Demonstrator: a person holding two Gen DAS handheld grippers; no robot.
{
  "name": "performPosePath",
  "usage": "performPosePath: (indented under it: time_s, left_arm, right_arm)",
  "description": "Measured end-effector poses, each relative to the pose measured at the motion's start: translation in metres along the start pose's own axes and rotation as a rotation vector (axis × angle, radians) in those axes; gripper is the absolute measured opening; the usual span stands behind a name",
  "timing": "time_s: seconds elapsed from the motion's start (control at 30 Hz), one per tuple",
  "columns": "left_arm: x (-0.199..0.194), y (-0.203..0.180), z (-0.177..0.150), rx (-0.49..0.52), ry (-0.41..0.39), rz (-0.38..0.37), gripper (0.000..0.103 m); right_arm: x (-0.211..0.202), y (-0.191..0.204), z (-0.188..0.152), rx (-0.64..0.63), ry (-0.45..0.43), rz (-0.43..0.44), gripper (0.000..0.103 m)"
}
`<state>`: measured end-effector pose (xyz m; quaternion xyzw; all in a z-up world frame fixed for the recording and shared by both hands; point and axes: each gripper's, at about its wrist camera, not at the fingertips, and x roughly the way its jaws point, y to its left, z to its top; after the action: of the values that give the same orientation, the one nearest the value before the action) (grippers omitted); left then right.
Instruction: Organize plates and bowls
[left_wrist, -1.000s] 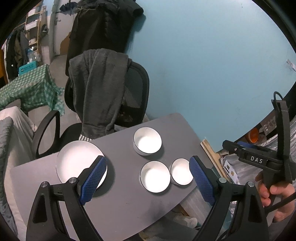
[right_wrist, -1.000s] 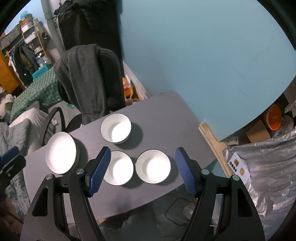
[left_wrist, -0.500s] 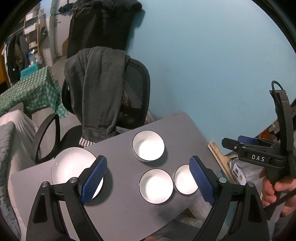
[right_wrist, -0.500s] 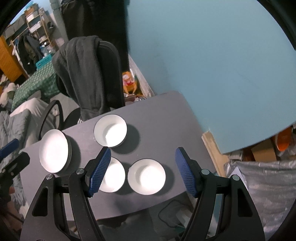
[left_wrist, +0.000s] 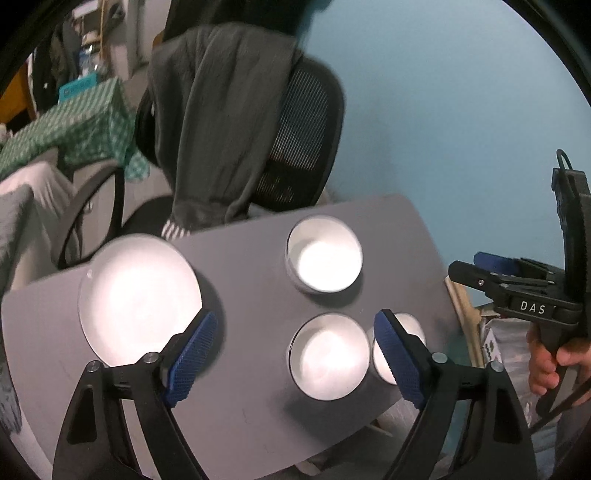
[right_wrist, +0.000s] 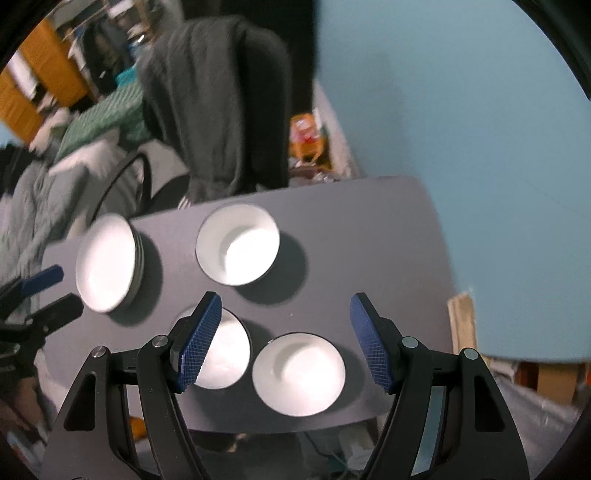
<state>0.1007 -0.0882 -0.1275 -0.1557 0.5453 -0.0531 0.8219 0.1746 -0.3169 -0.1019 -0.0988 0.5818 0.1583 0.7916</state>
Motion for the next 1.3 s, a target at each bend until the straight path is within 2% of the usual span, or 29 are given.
performPosePath:
  time_s: [0.23, 0.4, 0.83, 1.0, 1.13, 1.23, 1.3]
  left_arm:
    - [0.045, 0.004, -0.019, -0.069, 0.082, 0.012, 0.088]
    - [0.080, 0.006, -0.035, -0.125, 0.142, 0.021, 0.082]
    - [0.118, 0.011, -0.065, -0.233, 0.213, 0.067, 0.081]
    - [0.130, 0.011, -0.077, -0.276, 0.252, 0.074, 0.067]
    - [0.135, 0.010, -0.082, -0.306, 0.266, 0.052, 0.062]
    - [0.143, 0.013, -0.082, -0.330, 0.289, 0.041, 0.053]
    - [0.146, 0.014, -0.085, -0.348, 0.305, 0.037, 0.047]
  right_arm:
    - [0.066, 0.010, -0.008, -0.176, 0.119, 0.090, 0.071]
    - [0.099, 0.017, -0.010, -0.247, 0.189, 0.146, 0.071]
    - [0.138, 0.032, -0.015, -0.391, 0.283, 0.205, 0.071]
    - [0.142, 0.036, -0.019, -0.428, 0.302, 0.212, 0.068]
    - [0.146, 0.038, -0.024, -0.451, 0.317, 0.207, 0.057]
    - [0.151, 0.044, -0.026, -0.463, 0.339, 0.210, 0.046]
    - [0.152, 0.046, -0.028, -0.465, 0.345, 0.213, 0.044]
